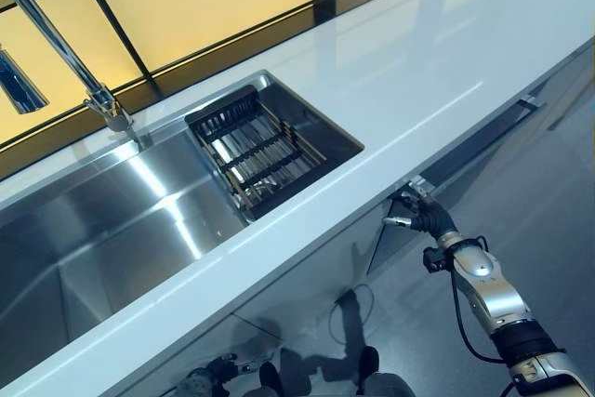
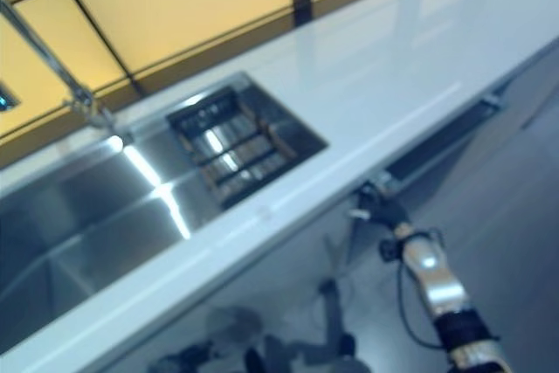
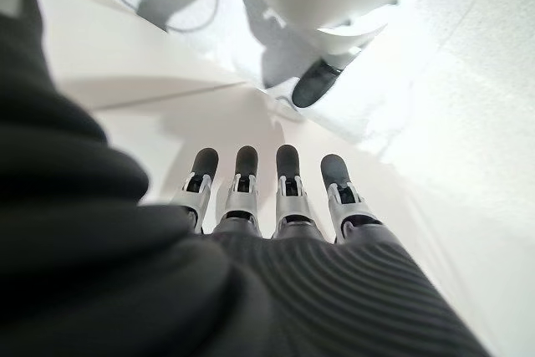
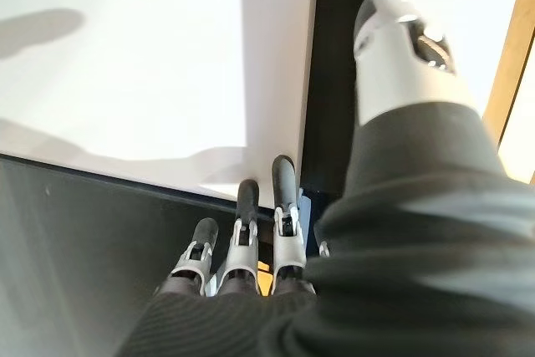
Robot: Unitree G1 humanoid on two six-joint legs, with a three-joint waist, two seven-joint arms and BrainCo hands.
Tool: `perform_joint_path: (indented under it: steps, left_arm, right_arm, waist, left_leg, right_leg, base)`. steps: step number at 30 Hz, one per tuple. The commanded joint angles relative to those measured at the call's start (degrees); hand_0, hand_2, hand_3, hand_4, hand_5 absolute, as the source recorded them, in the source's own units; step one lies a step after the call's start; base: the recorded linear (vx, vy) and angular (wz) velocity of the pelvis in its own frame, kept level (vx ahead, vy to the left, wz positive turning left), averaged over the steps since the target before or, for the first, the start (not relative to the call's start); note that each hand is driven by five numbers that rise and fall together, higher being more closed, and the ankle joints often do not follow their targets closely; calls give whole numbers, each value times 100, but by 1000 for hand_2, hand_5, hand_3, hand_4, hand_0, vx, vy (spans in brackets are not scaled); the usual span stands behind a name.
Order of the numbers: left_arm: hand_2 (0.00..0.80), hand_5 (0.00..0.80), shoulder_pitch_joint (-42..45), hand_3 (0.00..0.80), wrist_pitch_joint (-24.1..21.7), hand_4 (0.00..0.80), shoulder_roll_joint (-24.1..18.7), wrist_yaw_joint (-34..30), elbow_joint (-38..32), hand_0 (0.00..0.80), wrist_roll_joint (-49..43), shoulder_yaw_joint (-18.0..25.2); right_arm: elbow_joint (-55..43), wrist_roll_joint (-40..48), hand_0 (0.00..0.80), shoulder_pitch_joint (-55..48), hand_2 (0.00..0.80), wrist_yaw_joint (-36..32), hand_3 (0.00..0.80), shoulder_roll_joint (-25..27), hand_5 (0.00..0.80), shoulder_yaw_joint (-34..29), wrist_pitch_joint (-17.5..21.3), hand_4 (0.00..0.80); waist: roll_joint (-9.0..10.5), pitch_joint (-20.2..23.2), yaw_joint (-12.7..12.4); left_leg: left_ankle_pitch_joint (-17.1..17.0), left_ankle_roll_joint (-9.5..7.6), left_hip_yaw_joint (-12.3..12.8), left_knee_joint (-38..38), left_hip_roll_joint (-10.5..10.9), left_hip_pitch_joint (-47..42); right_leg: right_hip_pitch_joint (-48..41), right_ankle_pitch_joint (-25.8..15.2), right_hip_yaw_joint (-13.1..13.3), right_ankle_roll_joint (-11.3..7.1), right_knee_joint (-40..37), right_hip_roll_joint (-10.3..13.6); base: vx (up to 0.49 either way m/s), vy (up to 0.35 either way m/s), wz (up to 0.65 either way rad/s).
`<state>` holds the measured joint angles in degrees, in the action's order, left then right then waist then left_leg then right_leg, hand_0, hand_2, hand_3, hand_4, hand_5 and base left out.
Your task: Take plates into dishwasher
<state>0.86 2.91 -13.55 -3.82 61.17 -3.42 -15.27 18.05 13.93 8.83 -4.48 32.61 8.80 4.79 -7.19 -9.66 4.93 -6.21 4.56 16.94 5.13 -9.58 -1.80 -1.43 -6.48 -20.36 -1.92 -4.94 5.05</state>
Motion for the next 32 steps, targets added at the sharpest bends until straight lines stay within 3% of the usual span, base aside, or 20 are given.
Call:
perform_joint_path:
  steps: [1,10,14,15,23,26,32]
  left_arm:
    - [0,0,-176,0,-201,0,-399,175,225,0,210,196]
    - [0,0,-177,0,-359,0,-414,200,532,0,424,459]
    - [0,0,-268,0,-403,0,-391,231,703,0,499,449]
    - [0,0,-304,0,-414,0,-383,239,769,0,529,443]
    - [0,0,-462,0,-228,0,-353,160,999,0,580,333]
    - [0,0,-476,0,-155,0,-339,119,1046,0,621,313]
    - [0,0,-518,0,1,0,-434,-65,1007,0,539,352]
  right_arm:
    - [126,-200,0,117,0,-327,0,-313,0,-98,255,0]
    - [1356,-668,0,-580,0,-990,0,-619,0,203,-391,0]
    - [2388,-982,0,-567,0,-940,0,-784,0,358,-419,0]
    - [2896,-1164,0,-527,0,-923,0,-859,0,399,-389,0]
    - [4986,-1540,0,-380,0,-415,0,-1305,0,277,-1362,0]
    - [5267,-1557,0,-362,0,-365,0,-1412,0,191,-1585,0]
    - [5375,-1655,0,-372,0,-383,0,-1565,0,183,-1622,0]
  waist:
    - [616,46,-127]
    - [788,108,-174]
    - [831,154,-274]
    - [844,178,-336]
    - [853,304,-663]
    - [853,344,-750]
    - [927,395,-933]
  left_leg:
    - [152,195,302,-13,156,-287]
    - [163,178,300,-13,54,-438]
    - [211,124,207,-13,86,-486]
    - [241,92,142,-13,116,-505]
    - [450,-156,-257,-13,377,-548]
    - [510,-248,-379,-13,493,-539]
    - [582,-547,-782,-13,828,-403]
  right_leg:
    - [-331,462,254,-217,40,116]
    - [-554,664,78,-164,211,106]
    - [-644,688,49,-177,229,132]
    - [-681,691,34,-190,243,158]
    - [-772,699,-6,-370,489,385]
    - [-772,672,10,-478,614,502]
    - [-431,24,243,-768,1401,980]
  base:
    - [27,18,13]
    - [39,46,8]
    - [90,84,10]
    - [113,124,10]
    - [100,162,13]
    - [78,201,20]
    - [42,210,13]
